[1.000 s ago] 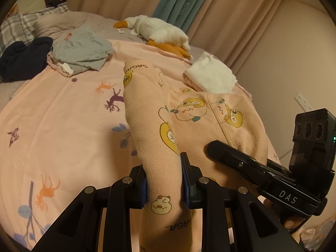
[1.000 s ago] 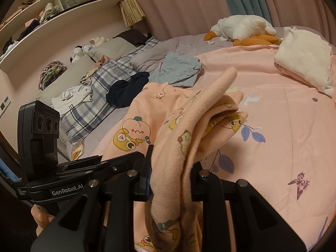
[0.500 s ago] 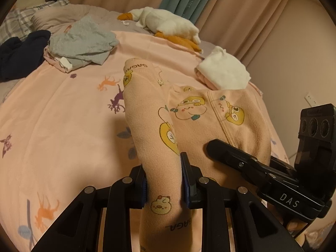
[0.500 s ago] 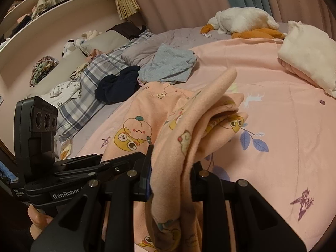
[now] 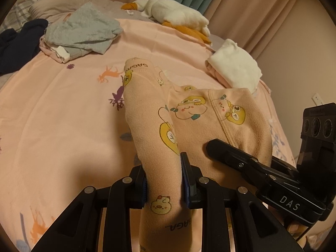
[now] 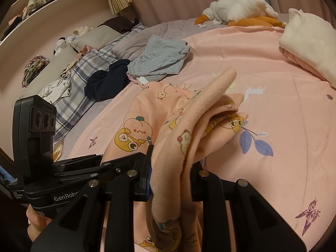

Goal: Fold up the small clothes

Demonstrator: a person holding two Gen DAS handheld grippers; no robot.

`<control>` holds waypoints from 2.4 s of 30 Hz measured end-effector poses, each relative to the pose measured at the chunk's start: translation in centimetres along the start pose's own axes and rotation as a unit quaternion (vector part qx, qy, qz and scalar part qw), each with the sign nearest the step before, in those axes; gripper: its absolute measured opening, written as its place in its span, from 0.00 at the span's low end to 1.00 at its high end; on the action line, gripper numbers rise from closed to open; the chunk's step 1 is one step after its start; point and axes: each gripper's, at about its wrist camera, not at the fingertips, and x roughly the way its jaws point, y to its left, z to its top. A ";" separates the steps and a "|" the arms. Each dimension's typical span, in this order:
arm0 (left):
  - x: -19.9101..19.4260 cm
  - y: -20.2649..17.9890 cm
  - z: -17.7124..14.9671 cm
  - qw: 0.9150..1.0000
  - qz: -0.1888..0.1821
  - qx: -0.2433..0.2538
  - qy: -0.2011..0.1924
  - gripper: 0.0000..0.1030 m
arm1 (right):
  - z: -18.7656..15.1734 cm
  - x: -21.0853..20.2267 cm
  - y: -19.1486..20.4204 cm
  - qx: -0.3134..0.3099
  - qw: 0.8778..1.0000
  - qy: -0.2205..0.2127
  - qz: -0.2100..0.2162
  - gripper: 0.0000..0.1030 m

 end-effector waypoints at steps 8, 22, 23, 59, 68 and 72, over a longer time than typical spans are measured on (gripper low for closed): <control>1.6 0.9 0.2 1.000 0.007 -0.002 0.012 0.23 | -0.1 1.7 -0.9 0.006 1.000 0.013 -0.003 0.23; 3.8 1.4 0.4 0.999 0.021 -0.006 0.035 0.23 | -0.2 4.0 -2.2 0.019 0.999 0.036 -0.003 0.23; 4.0 1.4 0.3 0.999 0.022 -0.006 0.037 0.23 | -0.3 4.3 -2.3 0.021 0.999 0.039 -0.002 0.23; 5.6 3.0 -0.7 0.997 0.040 -0.022 0.063 0.26 | -2.0 6.1 -6.3 0.092 0.993 0.072 -0.003 0.30; 5.7 3.0 -0.9 0.997 0.049 -0.019 0.060 0.31 | -2.4 6.0 -7.3 0.113 0.991 0.072 -0.004 0.41; 5.6 3.3 -0.9 0.997 0.054 -0.020 0.060 0.35 | -2.7 5.9 -7.8 0.124 0.990 0.071 -0.003 0.43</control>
